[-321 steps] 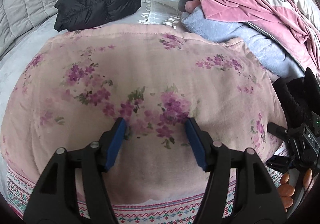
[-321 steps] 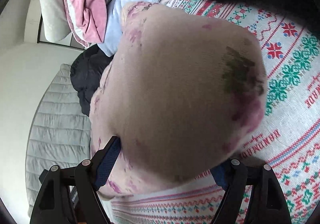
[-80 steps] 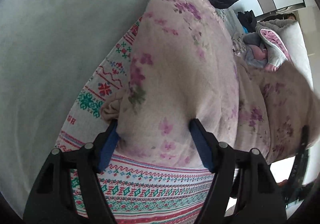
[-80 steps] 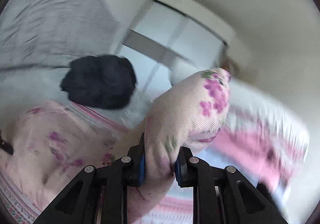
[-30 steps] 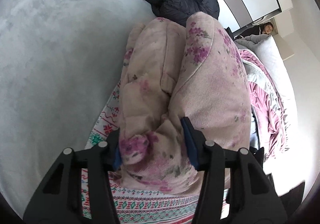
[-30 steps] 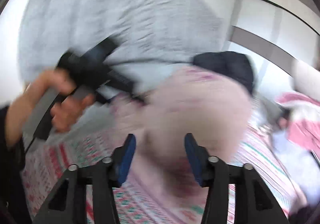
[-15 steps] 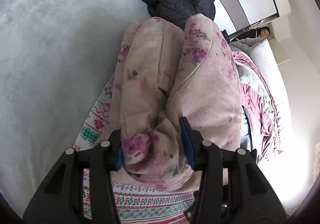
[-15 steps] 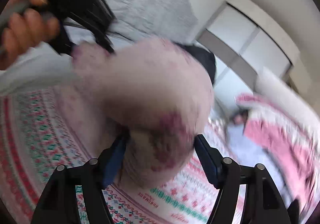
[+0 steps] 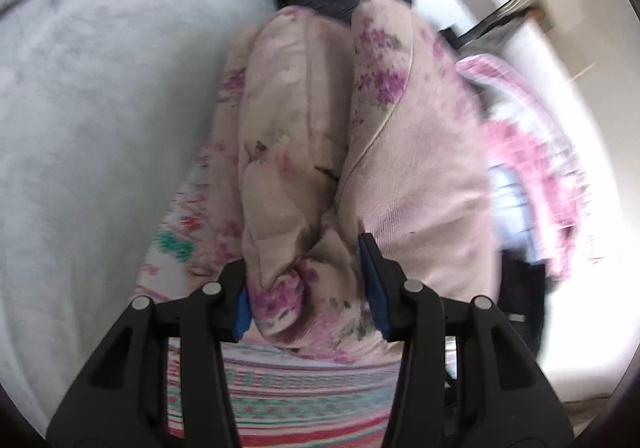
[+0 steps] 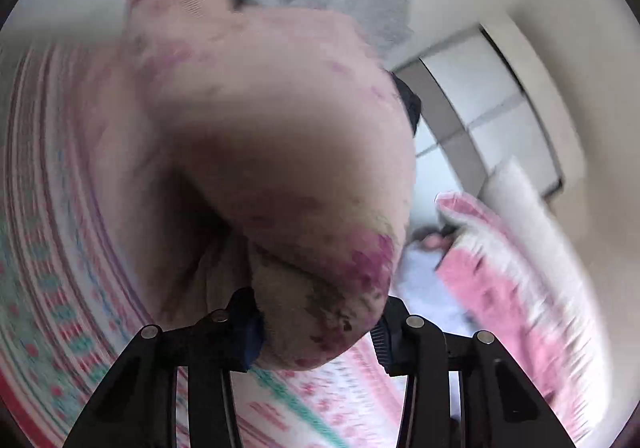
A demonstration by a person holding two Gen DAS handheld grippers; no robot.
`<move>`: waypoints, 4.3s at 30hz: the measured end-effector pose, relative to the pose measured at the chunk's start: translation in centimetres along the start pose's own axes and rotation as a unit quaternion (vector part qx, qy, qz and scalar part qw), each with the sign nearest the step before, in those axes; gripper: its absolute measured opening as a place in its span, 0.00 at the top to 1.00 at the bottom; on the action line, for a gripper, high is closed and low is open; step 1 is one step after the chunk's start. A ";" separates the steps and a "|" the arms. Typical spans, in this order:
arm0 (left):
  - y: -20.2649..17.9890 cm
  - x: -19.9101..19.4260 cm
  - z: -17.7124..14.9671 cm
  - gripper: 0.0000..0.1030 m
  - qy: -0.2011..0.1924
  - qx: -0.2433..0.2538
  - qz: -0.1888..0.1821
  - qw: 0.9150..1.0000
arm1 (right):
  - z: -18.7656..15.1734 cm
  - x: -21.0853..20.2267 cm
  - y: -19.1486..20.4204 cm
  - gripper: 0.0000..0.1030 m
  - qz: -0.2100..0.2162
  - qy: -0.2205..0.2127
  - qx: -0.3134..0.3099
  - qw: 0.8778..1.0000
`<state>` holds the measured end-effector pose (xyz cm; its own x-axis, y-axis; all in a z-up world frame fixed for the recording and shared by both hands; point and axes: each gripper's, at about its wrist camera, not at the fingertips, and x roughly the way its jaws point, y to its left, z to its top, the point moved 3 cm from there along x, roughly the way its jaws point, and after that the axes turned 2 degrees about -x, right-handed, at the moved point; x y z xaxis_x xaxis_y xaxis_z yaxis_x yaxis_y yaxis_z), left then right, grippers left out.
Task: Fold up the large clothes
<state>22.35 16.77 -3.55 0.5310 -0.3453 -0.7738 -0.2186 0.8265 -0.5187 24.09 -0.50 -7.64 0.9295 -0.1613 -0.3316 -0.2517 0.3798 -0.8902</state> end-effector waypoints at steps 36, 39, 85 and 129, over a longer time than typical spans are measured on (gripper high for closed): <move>2.4 0.1 1.6 0.49 0.002 -0.029 0.006 1.000 | 4.6 12.2 -9.8 0.67 0.338 0.098 0.393 0.850; 1.6 -2.6 2.6 0.50 -0.042 -0.033 0.006 0.999 | 4.5 11.9 -9.6 0.67 0.344 0.096 0.388 0.850; -2.7 5.6 11.9 0.30 -0.065 0.000 0.020 0.998 | 8.5 18.1 -12.8 0.31 0.271 0.120 0.411 0.862; 5.1 4.3 0.6 0.31 0.030 -0.132 -0.082 0.987 | -9.0 15.4 -6.1 0.00 0.540 0.019 0.691 0.480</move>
<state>24.05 19.78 -9.33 0.5290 -0.4969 -0.6880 -0.3439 0.6156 -0.7090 37.52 -13.55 -10.13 0.4466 0.8022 -0.3961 -0.1364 0.4986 0.8560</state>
